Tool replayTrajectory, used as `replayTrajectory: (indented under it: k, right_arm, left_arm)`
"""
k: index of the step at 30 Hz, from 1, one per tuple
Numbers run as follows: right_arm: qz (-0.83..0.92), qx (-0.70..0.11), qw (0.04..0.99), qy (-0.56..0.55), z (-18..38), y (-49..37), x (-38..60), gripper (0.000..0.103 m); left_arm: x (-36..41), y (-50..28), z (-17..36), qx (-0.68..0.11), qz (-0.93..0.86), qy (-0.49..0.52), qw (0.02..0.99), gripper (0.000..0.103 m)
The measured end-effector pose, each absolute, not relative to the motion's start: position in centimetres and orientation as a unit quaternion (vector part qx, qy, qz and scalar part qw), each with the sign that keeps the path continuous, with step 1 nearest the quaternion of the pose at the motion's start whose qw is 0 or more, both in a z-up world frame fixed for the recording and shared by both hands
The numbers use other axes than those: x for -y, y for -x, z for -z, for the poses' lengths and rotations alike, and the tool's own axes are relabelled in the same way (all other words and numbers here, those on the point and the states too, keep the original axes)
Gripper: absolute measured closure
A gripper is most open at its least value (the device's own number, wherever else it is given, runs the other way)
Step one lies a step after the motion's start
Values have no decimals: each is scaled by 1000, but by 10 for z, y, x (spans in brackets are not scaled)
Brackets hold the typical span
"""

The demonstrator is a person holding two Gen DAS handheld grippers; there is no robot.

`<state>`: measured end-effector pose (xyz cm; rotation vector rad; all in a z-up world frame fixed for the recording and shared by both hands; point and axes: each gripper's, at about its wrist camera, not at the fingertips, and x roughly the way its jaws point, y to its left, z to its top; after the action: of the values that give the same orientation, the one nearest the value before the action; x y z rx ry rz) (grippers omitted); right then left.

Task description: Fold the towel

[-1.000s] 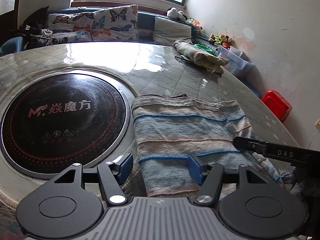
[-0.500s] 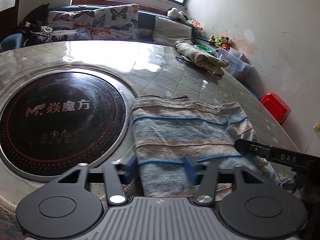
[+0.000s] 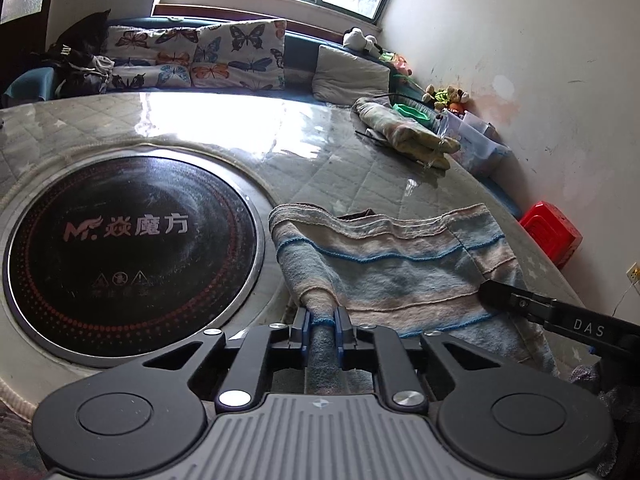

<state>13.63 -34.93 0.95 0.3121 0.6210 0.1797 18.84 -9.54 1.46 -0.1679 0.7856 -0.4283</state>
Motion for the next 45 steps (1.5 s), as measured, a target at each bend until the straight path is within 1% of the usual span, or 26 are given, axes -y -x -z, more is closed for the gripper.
replayTrajectory:
  k: [15,24,29,33,39,45]
  right_arm:
    - [-104,-260,953,-114,-53,-120,328,86]
    - [-111,-215,966,-92,-95,-117,320,86]
    - [-111,-185,973,-81,-123,-123,318,86]
    - [-109,-170,976,-76,-139,-134,321,86]
    - [-106,-174,977,-68,-148,-155,325,86]
    - [-102,-202,971,-72,-125,-176,330,86]
  left_arm:
    - [81,-173,-49,-343,208,89,912,91]
    - [80,-172,-93,-301,210,82,927,91]
    - [86,-181,-124,-272,210,73,936,91]
    - [91,-190,-139,-258,208,73,941,91]
    - [98,-211,-137,-266,204,71,939,91]
    - [109,-228,-114,-295,200,66,932,91]
